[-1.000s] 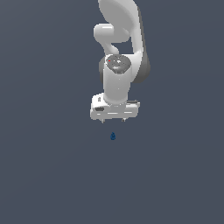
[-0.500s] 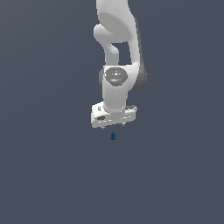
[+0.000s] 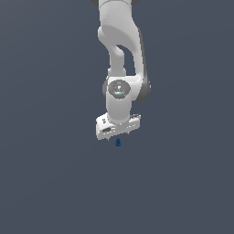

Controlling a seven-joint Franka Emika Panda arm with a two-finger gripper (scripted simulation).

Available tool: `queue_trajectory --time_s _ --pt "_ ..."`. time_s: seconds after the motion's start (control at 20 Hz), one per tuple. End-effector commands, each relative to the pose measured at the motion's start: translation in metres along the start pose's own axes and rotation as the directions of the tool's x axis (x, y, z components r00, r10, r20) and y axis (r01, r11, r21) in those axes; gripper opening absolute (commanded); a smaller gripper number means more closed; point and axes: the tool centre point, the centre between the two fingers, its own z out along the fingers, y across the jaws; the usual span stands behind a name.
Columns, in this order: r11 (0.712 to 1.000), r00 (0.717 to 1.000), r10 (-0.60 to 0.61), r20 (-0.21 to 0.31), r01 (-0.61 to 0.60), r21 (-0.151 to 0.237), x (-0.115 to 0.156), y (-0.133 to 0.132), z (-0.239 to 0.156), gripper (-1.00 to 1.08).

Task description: Pick up the object and move it to a goal position.

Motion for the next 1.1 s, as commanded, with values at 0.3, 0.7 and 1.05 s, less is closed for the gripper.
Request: queue_trajectory --time_s 0.3,0.7,1.05 --pt "1.0 1.0 -0.007 -0.001 0.007 0.001 0.0 0.0 0.008 1.0" --pt "1.0 1.0 -0.01 -0.002 0.01 0.001 -0.001 0.0 0.046 1.0" --pt "1.0 1.0 -0.011 -0.002 0.011 0.001 0.001 0.0 0.053 -1.0"
